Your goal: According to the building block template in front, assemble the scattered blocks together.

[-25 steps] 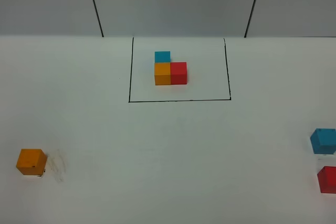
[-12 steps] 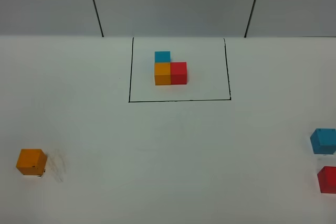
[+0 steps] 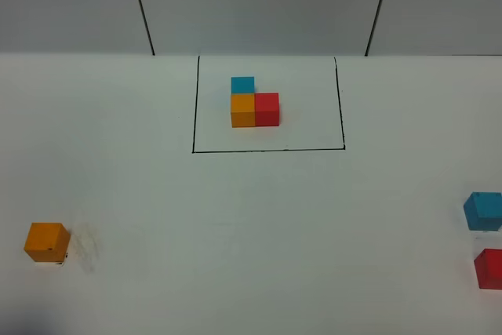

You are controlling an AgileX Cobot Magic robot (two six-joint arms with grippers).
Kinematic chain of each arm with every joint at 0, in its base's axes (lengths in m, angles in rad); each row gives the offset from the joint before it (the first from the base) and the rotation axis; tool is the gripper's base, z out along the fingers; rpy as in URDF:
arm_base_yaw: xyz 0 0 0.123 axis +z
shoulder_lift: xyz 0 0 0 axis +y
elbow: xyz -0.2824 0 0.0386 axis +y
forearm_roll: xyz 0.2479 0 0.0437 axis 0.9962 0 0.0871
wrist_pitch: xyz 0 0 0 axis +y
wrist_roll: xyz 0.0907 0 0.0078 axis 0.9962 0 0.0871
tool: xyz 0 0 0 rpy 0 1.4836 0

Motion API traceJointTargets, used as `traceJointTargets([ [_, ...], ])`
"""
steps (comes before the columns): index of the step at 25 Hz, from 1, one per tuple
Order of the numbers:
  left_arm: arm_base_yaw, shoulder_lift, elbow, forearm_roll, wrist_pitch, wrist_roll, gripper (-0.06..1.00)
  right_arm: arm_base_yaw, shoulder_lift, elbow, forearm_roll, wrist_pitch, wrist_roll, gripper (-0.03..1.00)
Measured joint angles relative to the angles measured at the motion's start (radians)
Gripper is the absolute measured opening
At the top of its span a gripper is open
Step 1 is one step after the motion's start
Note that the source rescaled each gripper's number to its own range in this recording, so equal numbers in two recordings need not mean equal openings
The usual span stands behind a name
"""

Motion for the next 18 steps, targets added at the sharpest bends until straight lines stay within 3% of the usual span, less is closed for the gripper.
traceJointTargets([
  [10,0.0,0.356,-0.249,0.006,-0.009,-0.001,0.64,0.0,0.0,0.0,0.0,0.0,0.0,0.67],
  [18,0.0,0.592,-0.271,0.011,-0.089,-0.001,0.64,0.0,0.0,0.0,0.0,0.0,0.0,0.67],
])
